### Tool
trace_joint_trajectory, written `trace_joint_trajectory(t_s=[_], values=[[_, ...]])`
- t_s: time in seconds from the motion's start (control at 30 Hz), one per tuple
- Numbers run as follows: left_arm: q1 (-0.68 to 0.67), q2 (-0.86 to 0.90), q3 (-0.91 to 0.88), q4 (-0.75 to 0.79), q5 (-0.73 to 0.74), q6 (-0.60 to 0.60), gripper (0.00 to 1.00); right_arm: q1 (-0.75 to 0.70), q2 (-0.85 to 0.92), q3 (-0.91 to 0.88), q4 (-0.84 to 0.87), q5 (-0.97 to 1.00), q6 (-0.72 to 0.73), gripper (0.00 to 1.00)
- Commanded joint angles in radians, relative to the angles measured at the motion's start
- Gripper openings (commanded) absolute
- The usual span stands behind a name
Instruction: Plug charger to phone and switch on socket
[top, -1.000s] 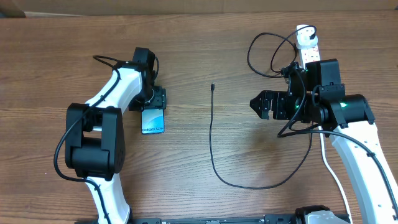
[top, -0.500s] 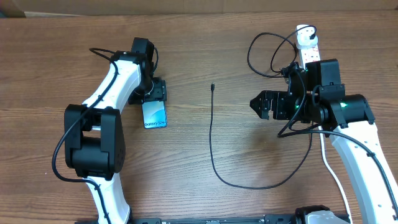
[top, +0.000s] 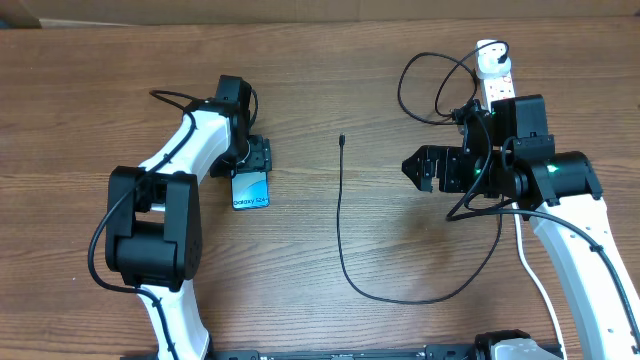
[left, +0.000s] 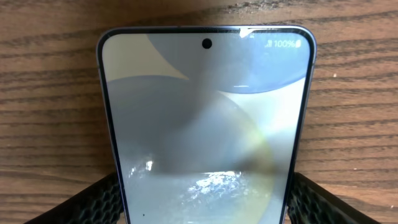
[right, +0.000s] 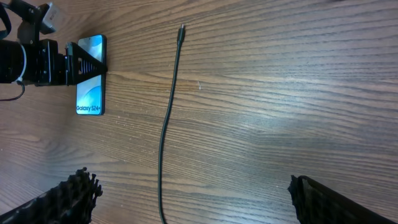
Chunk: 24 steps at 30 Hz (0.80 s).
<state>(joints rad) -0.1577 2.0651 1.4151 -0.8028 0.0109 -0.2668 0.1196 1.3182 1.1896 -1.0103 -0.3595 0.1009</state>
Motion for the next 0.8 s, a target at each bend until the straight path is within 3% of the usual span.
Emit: trace_joint_trajectory(t_s=[0.0, 0.77], values=[[-0.007, 0.008, -0.05, 0.009, 0.005, -0.018, 0.78, 0.006, 0.002, 0.012, 0.005, -0.001, 0.0, 1.0], [-0.015, 0.008, -0.058, -0.028, 0.008, -0.018, 0.77, 0.006, 0.002, 0.012, -0.002, -0.001, 0.003, 1.0]])
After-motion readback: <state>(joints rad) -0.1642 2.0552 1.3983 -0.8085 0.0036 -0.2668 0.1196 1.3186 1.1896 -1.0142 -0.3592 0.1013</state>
